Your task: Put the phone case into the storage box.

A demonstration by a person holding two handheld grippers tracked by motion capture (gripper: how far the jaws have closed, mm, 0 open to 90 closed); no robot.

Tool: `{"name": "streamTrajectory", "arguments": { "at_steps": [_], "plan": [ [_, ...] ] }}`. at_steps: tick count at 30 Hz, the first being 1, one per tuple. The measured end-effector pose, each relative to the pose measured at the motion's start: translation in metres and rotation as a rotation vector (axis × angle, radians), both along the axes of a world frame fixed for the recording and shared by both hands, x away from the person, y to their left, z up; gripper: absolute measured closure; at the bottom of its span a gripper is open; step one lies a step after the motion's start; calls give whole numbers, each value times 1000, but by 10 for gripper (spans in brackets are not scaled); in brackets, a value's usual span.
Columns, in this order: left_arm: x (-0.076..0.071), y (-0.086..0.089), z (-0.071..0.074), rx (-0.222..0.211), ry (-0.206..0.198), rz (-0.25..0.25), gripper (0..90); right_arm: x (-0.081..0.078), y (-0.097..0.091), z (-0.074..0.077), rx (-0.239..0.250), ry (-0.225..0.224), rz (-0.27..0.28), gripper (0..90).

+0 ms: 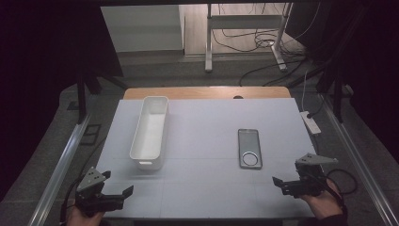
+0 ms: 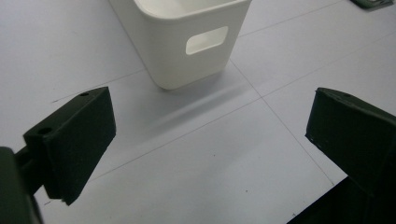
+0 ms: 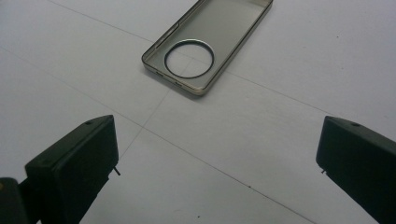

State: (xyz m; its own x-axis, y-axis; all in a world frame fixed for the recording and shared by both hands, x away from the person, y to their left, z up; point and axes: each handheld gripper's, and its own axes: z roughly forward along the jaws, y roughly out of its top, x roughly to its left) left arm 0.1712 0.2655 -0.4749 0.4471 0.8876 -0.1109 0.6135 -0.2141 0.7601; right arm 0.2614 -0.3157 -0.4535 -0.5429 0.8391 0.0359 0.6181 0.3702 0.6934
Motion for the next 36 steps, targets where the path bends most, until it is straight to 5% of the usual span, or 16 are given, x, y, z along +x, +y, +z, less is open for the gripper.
{"name": "streamTrajectory", "arguments": {
  "at_steps": [36],
  "plan": [
    [0, -1, 0, 13, -2, -7, 31, 38, 20, 5, 11, -20, 52, 0]
  ]
}}
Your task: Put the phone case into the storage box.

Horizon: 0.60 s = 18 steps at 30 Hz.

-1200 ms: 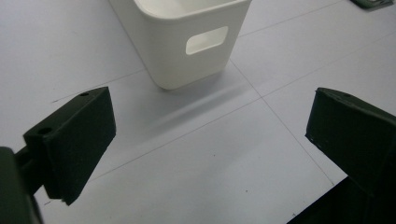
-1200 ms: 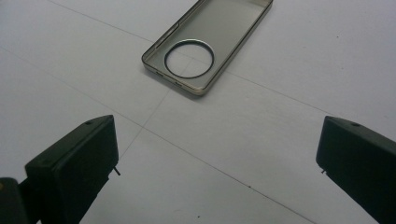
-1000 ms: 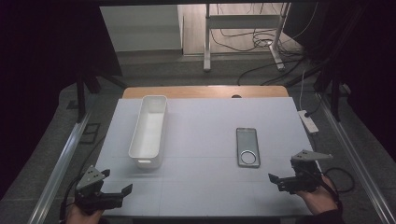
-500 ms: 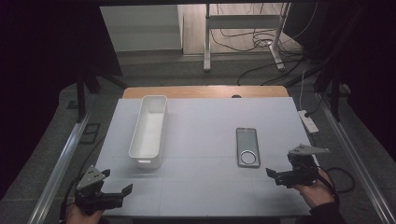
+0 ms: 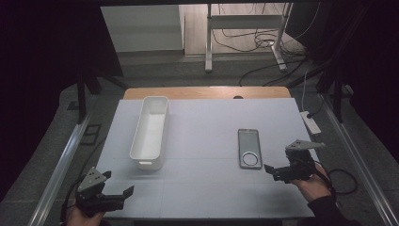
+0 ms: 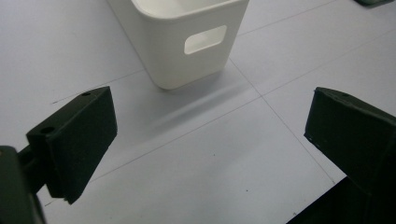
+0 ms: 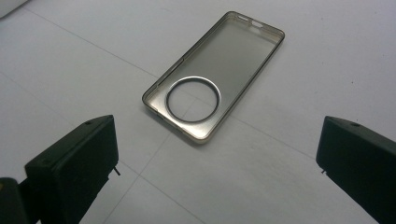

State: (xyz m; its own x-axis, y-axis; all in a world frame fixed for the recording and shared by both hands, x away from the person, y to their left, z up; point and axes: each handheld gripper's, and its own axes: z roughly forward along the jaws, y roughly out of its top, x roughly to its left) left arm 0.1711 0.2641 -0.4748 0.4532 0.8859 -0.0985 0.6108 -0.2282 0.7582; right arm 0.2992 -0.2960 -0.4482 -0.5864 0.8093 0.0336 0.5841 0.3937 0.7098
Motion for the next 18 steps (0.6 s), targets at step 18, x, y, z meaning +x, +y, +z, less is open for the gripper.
{"name": "streamTrajectory", "arguments": {
  "at_steps": [18],
  "plan": [
    [0, 1, 0, -5, -4, 0, 32, 15, 6, 0, -11, 19, -10, 0]
  ]
}}
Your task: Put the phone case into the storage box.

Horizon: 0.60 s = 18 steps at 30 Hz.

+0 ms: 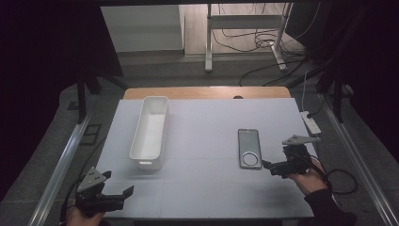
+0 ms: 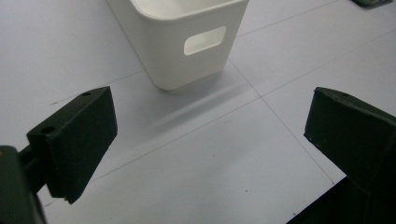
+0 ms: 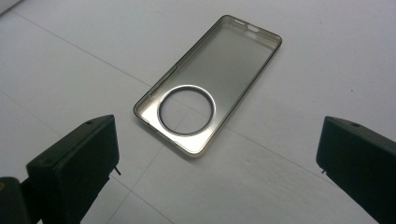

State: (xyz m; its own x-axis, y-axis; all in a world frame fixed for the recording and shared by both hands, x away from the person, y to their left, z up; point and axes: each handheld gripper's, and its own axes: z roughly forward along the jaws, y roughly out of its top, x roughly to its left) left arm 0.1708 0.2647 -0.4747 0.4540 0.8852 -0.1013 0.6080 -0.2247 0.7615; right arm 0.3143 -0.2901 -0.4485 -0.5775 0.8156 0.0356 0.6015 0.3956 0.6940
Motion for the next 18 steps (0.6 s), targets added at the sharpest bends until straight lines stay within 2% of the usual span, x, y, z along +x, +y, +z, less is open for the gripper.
{"name": "streamTrajectory", "arguments": {
  "at_steps": [10, 15, 18],
  "plan": [
    [0, 0, 0, -3, 0, -1, 32, 12, 12, -1, -23, 14, 17, 0],
    [0, 0, 0, -4, 0, -1, 32, 20, 17, -2, -14, 23, 24, 0],
    [0, 0, 0, -4, 0, -1, 32, 26, 22, -3, -33, 30, 29, 0]
  ]
}}
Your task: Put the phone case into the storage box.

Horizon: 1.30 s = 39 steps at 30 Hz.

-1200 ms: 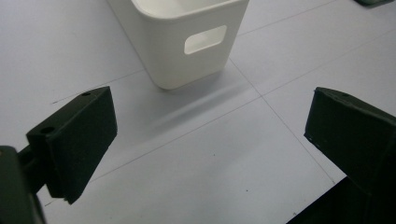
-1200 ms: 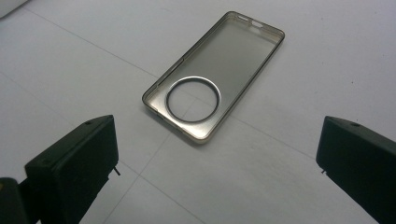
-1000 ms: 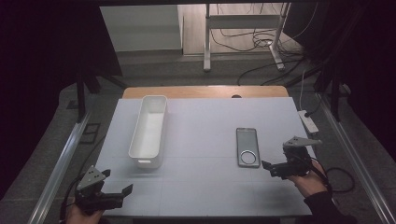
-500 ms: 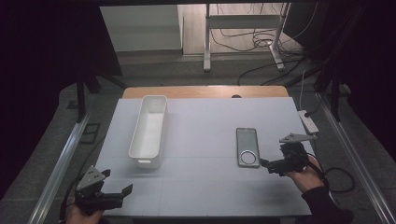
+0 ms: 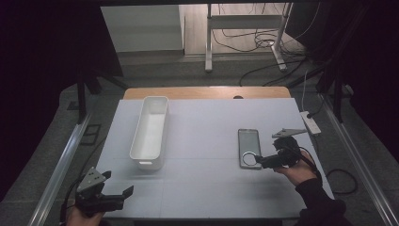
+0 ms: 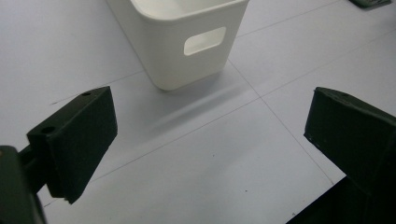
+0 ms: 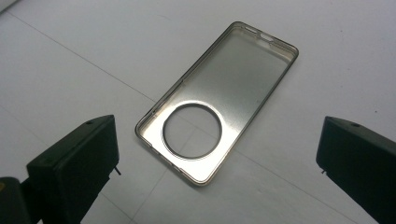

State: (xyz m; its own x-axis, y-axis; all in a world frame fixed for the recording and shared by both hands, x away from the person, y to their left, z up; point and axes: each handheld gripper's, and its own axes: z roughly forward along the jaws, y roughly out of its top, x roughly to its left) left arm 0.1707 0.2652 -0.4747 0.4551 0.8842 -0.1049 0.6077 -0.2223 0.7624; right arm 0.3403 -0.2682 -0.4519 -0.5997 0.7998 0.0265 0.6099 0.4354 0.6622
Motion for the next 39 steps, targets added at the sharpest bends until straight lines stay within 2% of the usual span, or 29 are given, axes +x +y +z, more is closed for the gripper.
{"name": "streamTrajectory", "arguments": {
  "at_steps": [16, 28, 34, 39],
  "plan": [
    [0, 0, 0, -4, 1, 0, 33, 22, 12, -5, -25, 50, -15, 0],
    [0, 0, 0, -5, 1, 0, 33, 42, 25, -7, -53, 65, -16, 10],
    [0, 1, 0, -5, 1, -1, 33, 46, 29, -8, -49, 68, -10, 27],
    [0, 1, 0, -5, 1, -1, 33, 46, 31, -11, -72, 78, -10, 44]
  ]
}}
